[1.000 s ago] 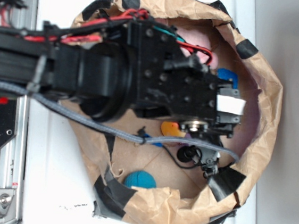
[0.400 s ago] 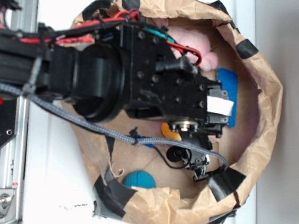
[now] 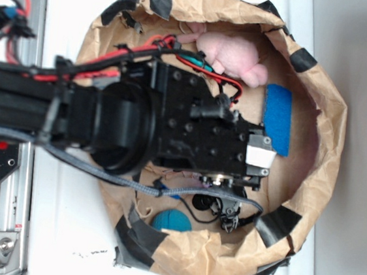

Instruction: Grab the yellow duck.

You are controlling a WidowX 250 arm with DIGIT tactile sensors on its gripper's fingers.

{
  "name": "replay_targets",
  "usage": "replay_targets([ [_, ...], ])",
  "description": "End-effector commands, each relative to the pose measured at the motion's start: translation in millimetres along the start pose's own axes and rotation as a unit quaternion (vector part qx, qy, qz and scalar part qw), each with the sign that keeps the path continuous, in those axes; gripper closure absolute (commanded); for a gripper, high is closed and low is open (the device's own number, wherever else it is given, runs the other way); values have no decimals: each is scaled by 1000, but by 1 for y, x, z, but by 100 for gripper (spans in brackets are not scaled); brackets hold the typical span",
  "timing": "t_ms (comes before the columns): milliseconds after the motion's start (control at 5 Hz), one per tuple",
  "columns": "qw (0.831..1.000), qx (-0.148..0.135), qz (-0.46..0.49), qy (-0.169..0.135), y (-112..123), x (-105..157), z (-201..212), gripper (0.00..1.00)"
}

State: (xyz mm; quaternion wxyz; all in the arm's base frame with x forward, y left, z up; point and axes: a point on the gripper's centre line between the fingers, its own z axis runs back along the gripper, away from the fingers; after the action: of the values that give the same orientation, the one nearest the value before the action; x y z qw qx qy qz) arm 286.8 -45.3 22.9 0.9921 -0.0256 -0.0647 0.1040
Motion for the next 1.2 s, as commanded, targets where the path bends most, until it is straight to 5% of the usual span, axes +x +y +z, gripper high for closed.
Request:
replay_targets([
  [0,999,-21,3,-27,-3,9,23,100],
  [200,995,-25,-15,-96,2,23,73,100],
  [600,994,15,-73,-74,14,32,174,100],
  [800,997,-38,-69,-26,25,25,169,100],
  [1000,996,-57,-67,-3,30,18,164,100],
])
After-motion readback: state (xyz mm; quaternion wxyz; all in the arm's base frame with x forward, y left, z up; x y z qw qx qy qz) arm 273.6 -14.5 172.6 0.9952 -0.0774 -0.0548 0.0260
